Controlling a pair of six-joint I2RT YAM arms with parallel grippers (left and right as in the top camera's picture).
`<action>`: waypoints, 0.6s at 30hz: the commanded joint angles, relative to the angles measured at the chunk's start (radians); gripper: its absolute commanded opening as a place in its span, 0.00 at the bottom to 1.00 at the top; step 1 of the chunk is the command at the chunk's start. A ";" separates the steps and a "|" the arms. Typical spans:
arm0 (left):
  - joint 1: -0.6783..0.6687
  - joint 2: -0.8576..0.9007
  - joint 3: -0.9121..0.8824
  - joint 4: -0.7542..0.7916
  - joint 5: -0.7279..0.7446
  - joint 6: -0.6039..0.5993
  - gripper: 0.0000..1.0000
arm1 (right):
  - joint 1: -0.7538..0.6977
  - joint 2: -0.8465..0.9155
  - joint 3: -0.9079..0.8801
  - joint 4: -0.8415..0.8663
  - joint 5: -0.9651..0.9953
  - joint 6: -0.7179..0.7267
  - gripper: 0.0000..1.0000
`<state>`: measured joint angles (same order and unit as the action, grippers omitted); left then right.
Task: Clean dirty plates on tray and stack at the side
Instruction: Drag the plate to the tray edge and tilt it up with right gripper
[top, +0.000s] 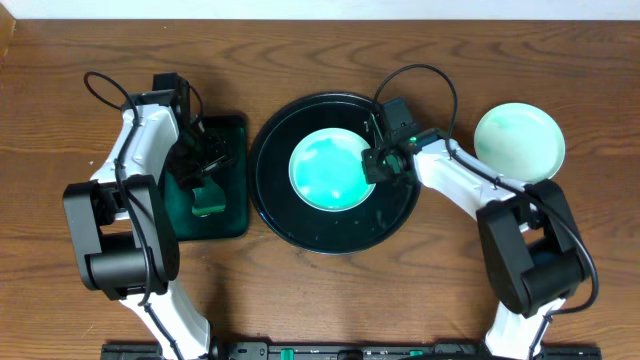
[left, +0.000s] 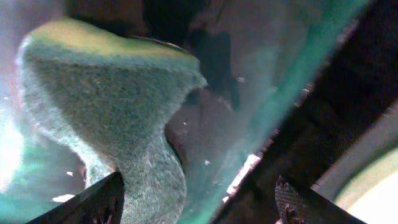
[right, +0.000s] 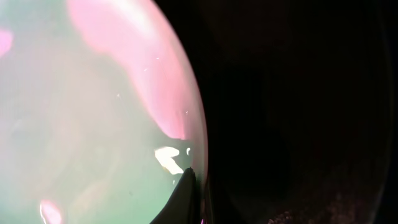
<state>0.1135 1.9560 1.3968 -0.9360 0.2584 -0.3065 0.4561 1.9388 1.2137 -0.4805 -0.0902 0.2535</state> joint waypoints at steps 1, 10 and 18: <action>0.000 -0.005 -0.002 -0.006 0.098 0.013 0.78 | 0.032 -0.150 -0.016 -0.018 -0.028 -0.090 0.02; 0.000 -0.005 -0.002 -0.032 0.097 -0.005 0.79 | 0.059 -0.264 -0.016 -0.040 0.164 -0.099 0.01; 0.000 -0.005 -0.002 -0.032 0.097 -0.006 0.79 | 0.110 -0.277 -0.016 -0.008 0.547 -0.315 0.01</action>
<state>0.1143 1.9560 1.3968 -0.9627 0.3347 -0.3103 0.5163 1.6783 1.1950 -0.5053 0.2428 0.0704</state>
